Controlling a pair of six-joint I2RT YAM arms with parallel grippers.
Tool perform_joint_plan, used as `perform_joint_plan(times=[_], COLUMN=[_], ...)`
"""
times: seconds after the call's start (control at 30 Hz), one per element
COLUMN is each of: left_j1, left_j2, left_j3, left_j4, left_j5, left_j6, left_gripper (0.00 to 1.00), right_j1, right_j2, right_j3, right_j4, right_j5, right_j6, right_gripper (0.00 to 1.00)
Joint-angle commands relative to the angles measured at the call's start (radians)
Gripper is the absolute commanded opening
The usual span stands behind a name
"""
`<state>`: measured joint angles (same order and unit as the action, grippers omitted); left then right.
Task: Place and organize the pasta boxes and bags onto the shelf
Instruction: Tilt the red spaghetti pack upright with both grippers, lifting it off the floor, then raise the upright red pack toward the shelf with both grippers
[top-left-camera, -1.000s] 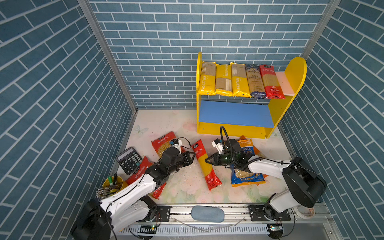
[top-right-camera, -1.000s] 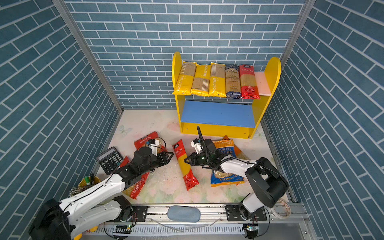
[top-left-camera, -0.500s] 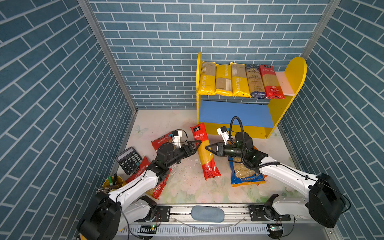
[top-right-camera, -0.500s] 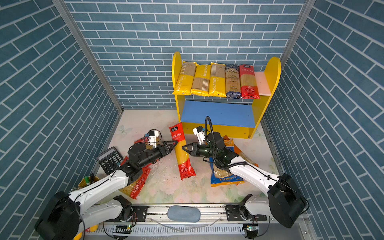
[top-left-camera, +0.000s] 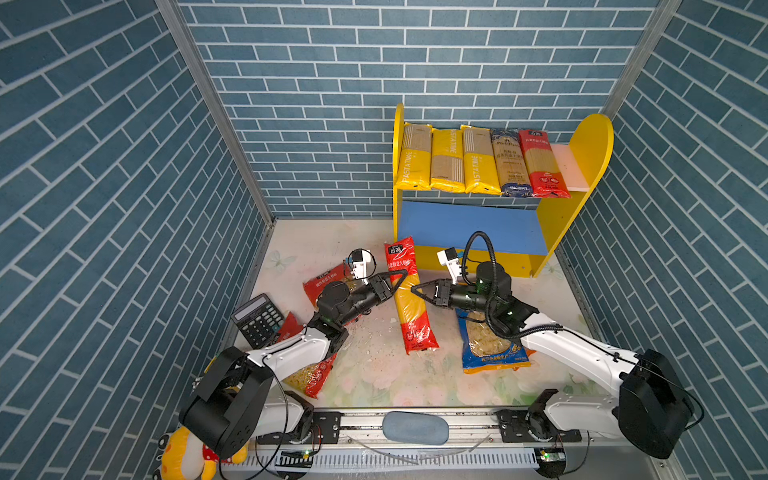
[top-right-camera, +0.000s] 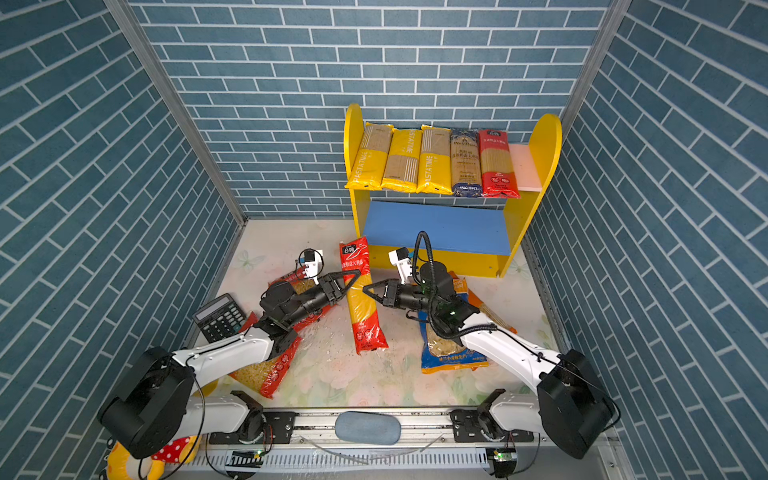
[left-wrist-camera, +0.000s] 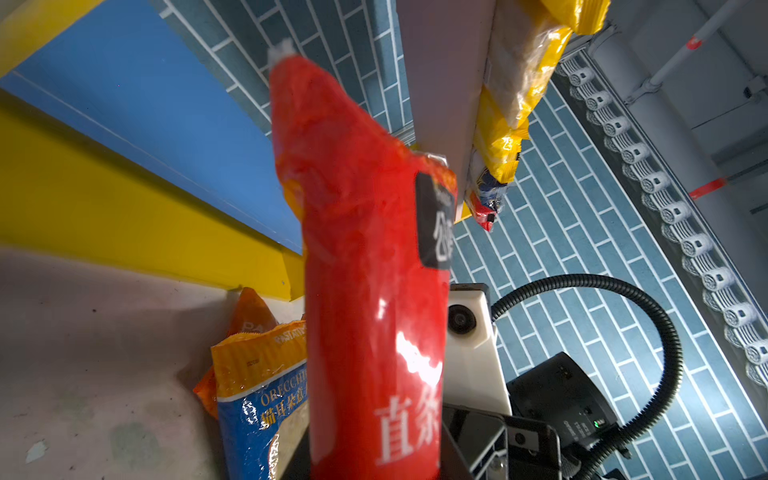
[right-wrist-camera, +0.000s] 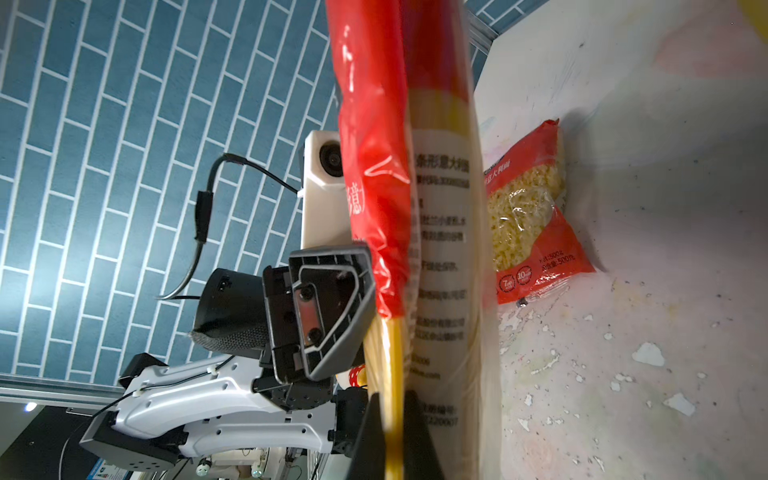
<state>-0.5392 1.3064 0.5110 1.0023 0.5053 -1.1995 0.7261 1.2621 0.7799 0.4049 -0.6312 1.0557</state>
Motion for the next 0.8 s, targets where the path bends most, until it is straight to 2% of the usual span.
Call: perform_joint_plan(times=[0.0, 0.17, 0.33, 0.53, 0.67, 0.77], left_j1=[-0.005, 0.005, 0.049, 0.077, 0.074, 0.055], left_j2=[-0.013, -0.053, -0.093, -0.148, -0.160, -0.162], left_j3=[0.058, 0.118, 0.226, 0.340, 0.342, 0.343], left_j4=[0.091, 0.009, -0.048, -0.170, -0.155, -0.148], left_j5=[0.046, 0.024, -0.043, -0.214, -0.337, -0.405], left_j6=[-0.002, 0.030, 0.031, 0.092, 0.110, 0.113], left_gripper=[0.21, 0.19, 0.18, 0.18, 0.18, 0.18], right_j1=[0.006, 0.006, 0.009, 0.050, 0.082, 0.098], right_j2=[-0.063, -0.105, -0.161, -0.218, -0.212, -0.181], right_j3=[0.030, -0.027, -0.081, -0.107, -0.105, -0.117], right_j4=[0.185, 0.167, 0.000, -0.008, 0.023, 0.125], right_j5=[-0.032, 0.025, 0.113, 0.207, 0.258, 0.306], right_j6=[0.076, 0.065, -0.053, -0.092, -0.097, -0.061], right_gripper=[0.21, 0.44, 0.58, 0.70, 0.72, 0.72])
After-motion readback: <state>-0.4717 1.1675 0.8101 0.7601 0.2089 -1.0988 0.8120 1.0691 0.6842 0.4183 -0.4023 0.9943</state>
